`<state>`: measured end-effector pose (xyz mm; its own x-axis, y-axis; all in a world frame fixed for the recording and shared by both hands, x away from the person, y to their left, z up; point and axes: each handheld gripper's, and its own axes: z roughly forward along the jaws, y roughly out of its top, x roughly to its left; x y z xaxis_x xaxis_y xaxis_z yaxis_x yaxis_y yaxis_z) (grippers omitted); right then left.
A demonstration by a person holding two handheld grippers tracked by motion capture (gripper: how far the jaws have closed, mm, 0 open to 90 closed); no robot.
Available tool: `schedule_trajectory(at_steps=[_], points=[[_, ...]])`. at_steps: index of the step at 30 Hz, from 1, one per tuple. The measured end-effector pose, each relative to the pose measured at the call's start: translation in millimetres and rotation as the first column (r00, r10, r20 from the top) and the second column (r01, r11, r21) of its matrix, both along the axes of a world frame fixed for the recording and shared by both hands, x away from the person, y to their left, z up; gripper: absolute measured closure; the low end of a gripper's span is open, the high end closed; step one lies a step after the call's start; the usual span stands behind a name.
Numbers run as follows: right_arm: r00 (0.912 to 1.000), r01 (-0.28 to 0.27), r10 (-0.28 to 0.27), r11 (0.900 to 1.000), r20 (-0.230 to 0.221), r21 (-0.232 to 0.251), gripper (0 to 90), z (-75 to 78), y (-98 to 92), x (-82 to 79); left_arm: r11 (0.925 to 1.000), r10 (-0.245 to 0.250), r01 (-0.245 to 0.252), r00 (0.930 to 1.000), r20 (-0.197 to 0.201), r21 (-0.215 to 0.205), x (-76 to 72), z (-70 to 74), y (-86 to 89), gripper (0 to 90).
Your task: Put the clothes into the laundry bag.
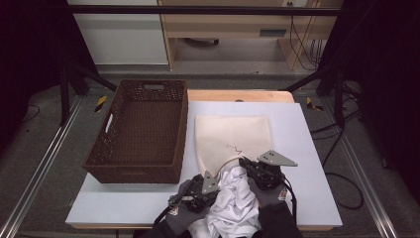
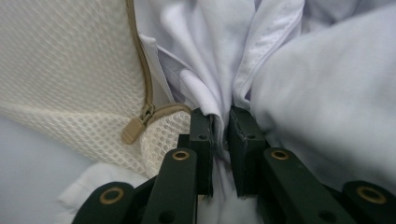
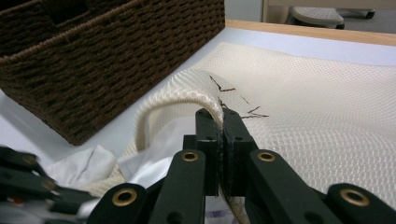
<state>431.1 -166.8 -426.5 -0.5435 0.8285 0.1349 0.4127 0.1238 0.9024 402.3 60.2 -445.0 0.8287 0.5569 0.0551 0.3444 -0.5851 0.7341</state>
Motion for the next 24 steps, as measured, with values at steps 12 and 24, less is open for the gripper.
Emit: schedule_trajectory(at_steps=[12, 24], points=[[0.9999, -0.006, 0.006, 1.000, 0.009, 0.016, 87.9, 1.8, -0.3, -1.5, 0.9960, 0.084, -0.085, 0.9959, 0.033, 0.028, 22.4, 9.9, -19.7, 79.8], [0.9998, -0.012, 0.012, 1.000, 0.019, 0.016, 87.8, 5.2, 0.1, -3.9, 0.9924, 0.122, -0.123, 0.9902, 0.067, 0.005, 38.1, 0.2, -0.4, 67.7]])
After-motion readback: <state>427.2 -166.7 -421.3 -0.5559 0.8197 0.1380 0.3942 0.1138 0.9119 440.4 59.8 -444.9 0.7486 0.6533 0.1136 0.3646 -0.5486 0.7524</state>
